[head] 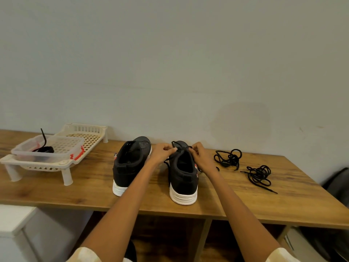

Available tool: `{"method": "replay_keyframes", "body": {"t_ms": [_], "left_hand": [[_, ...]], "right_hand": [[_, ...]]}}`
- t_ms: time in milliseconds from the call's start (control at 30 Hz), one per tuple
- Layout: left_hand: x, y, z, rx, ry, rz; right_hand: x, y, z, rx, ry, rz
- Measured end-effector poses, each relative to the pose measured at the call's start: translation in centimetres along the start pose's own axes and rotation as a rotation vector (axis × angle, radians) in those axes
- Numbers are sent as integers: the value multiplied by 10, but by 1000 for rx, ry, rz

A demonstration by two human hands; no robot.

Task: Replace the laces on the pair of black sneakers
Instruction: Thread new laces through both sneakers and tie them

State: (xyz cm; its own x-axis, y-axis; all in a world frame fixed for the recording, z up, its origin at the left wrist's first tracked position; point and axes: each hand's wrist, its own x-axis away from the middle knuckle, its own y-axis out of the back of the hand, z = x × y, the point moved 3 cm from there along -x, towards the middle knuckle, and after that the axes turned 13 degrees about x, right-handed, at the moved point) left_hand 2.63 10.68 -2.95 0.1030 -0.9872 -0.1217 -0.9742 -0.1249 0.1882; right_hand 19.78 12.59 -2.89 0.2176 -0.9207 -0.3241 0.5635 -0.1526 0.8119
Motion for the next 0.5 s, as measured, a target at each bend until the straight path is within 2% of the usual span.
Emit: {"method": "replay_keyframes", "body": {"t_ms": [200,300,400,500], "left_hand": [[-1,1,-3,-72,66,-42],[-1,-2,-7,-166,29,-59],[0,0,-6,-63,-8,-99],[3,8,-6,33,-14,-70]], "right_hand": [[2,2,-7,-176,25,75],[5,4,-12,-315,37,152],[8,8,-12,-384,36,209],[6,8,-7,-357,25,171]]}}
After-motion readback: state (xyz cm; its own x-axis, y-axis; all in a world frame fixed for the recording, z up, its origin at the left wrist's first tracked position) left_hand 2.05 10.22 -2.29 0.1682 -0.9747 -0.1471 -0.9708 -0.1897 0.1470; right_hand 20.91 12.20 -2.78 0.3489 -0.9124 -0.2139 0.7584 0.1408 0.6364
